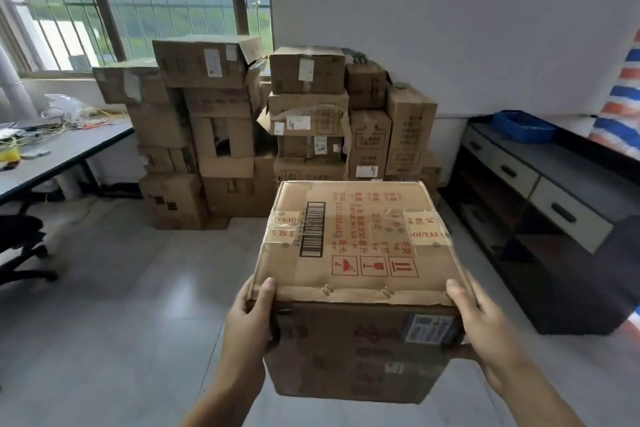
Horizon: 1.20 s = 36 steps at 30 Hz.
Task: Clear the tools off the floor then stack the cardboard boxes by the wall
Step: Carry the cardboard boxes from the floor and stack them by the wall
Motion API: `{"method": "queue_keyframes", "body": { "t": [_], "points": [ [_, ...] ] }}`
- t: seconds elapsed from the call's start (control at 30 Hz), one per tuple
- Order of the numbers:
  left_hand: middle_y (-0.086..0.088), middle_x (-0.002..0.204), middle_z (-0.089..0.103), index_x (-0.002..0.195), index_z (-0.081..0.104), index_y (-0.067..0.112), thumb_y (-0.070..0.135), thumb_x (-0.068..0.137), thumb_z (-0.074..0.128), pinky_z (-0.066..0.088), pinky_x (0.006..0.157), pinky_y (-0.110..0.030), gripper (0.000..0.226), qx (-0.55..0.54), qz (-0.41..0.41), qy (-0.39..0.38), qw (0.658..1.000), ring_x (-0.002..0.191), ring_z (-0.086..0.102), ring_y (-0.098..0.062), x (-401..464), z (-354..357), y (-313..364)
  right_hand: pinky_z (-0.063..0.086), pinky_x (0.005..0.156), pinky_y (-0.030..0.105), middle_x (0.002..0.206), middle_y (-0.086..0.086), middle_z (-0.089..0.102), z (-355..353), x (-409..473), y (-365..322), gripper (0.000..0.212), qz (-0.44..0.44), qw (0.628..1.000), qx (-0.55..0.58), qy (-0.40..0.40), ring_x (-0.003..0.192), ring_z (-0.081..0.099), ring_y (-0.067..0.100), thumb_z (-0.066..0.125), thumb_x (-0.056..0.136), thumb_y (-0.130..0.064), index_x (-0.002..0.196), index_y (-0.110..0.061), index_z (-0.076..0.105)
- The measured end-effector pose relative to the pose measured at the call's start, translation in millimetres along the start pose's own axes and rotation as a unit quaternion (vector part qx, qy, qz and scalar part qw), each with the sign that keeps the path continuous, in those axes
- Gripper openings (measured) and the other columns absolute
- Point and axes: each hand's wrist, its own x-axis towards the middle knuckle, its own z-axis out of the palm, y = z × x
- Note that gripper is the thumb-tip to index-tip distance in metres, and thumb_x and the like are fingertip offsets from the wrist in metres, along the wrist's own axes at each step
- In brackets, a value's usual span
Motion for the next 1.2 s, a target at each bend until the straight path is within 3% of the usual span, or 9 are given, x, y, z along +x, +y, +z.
{"method": "queue_keyframes", "body": {
  "t": [0.13, 0.37, 0.5, 0.67, 0.77, 0.87, 0.97, 1.03, 1.2],
  "points": [
    [0.002, 0.102, 0.062, 0.123, 0.055, 0.025, 0.033, 0.095, 0.052, 0.051, 0.073, -0.039, 0.03, 0.001, 0.005, -0.009, 1.0, 0.088, 0.056, -0.011, 116.0, 31.3, 34.7, 0.045, 0.099, 0.051, 0.131, -0.012, 0.054, 42.9, 101.0, -37.2, 0.046, -0.014, 1.0, 0.019, 0.014, 0.116, 0.053, 0.017, 0.043, 0.095, -0.046, 0.139, -0.047, 0.034],
    [0.006, 0.087, 0.065, 0.117, 0.061, 0.024, 0.03, 0.095, 0.051, 0.053, 0.075, -0.042, 0.025, -0.02, 0.061, -0.041, 0.997, 0.08, 0.06, -0.008, 276.4, 93.6, 93.4, 0.046, 0.099, 0.044, 0.13, -0.014, 0.055, 91.2, 248.2, -116.0, 0.043, -0.09, 0.995, 0.03, 0.026, 0.116, 0.055, 0.01, 0.042, 0.096, -0.04, 0.138, -0.045, 0.038],
    [0.006, 0.085, 0.07, 0.116, 0.062, 0.027, 0.03, 0.095, 0.051, 0.056, 0.07, -0.039, 0.024, -0.055, 0.114, -0.054, 0.991, 0.077, 0.067, -0.009, 372.2, 136.9, 130.1, 0.043, 0.089, 0.021, 0.123, -0.024, 0.055, 114.1, 340.5, -168.6, 0.041, -0.166, 0.985, 0.035, 0.03, 0.11, 0.053, -0.002, 0.04, 0.097, -0.037, 0.137, -0.046, 0.039],
    [0.012, 0.086, 0.068, 0.12, 0.059, 0.03, 0.034, 0.094, 0.051, 0.054, 0.071, -0.035, 0.028, -0.098, 0.198, -0.062, 0.973, 0.084, 0.066, -0.008, 491.3, 202.8, 190.6, 0.05, 0.091, 0.043, 0.112, -0.007, 0.065, 141.1, 469.0, -242.1, 0.033, -0.223, 0.97, 0.085, 0.043, 0.101, 0.064, 0.014, 0.046, 0.092, -0.044, 0.125, -0.048, 0.047],
    [0.008, 0.083, 0.068, 0.113, 0.062, 0.028, 0.033, 0.094, 0.052, 0.055, 0.06, -0.036, 0.022, -0.146, 0.232, -0.081, 0.958, 0.081, 0.067, -0.017, 554.6, 242.4, 235.9, 0.053, 0.076, 0.025, 0.096, -0.013, 0.067, 150.6, 542.4, -297.5, 0.022, -0.276, 0.953, 0.113, 0.052, 0.082, 0.067, 0.0, 0.048, 0.093, -0.04, 0.114, -0.048, 0.049],
    [0.008, 0.082, 0.07, 0.117, 0.06, 0.021, 0.029, 0.095, 0.052, 0.056, 0.057, -0.031, 0.025, -0.186, 0.278, -0.09, 0.938, 0.074, 0.068, -0.008, 613.0, 274.3, 281.5, 0.049, 0.067, 0.01, 0.087, -0.028, 0.066, 162.6, 605.1, -357.0, 0.019, -0.348, 0.931, 0.098, 0.044, 0.08, 0.063, -0.012, 0.047, 0.094, -0.038, 0.103, -0.054, 0.048],
    [-0.003, 0.1, 0.07, 0.112, 0.062, 0.025, 0.031, 0.093, 0.055, 0.058, 0.072, -0.038, 0.021, -0.224, 0.302, -0.094, 0.922, 0.088, 0.07, -0.014, 671.9, 297.7, 320.1, 0.052, 0.087, 0.032, 0.098, -0.03, 0.065, 184.0, 662.3, -405.1, 0.028, -0.404, 0.91, 0.083, 0.036, 0.095, 0.063, -0.004, 0.046, 0.095, -0.039, 0.097, -0.067, 0.049],
    [-0.003, 0.109, 0.069, 0.11, 0.064, 0.028, 0.033, 0.091, 0.058, 0.054, 0.086, -0.047, 0.02, -0.242, 0.321, -0.102, 0.91, 0.102, 0.066, -0.022, 716.1, 313.3, 341.9, 0.053, 0.087, 0.042, 0.093, -0.034, 0.065, 201.3, 703.4, -427.7, 0.031, -0.426, 0.899, 0.096, 0.03, 0.092, 0.064, -0.002, 0.043, 0.097, -0.035, 0.098, -0.066, 0.048],
    [0.009, 0.099, 0.065, 0.123, 0.056, 0.026, 0.027, 0.092, 0.057, 0.054, 0.084, -0.045, 0.031, -0.236, 0.38, -0.086, 0.89, 0.099, 0.062, -0.014, 836.6, 348.7, 382.5, 0.053, 0.089, 0.044, 0.099, -0.031, 0.063, 251.9, 809.1, -456.2, 0.03, -0.466, 0.878, 0.102, 0.04, 0.095, 0.063, 0.0, 0.039, 0.098, -0.034, 0.112, -0.06, 0.039]
  ]
}}
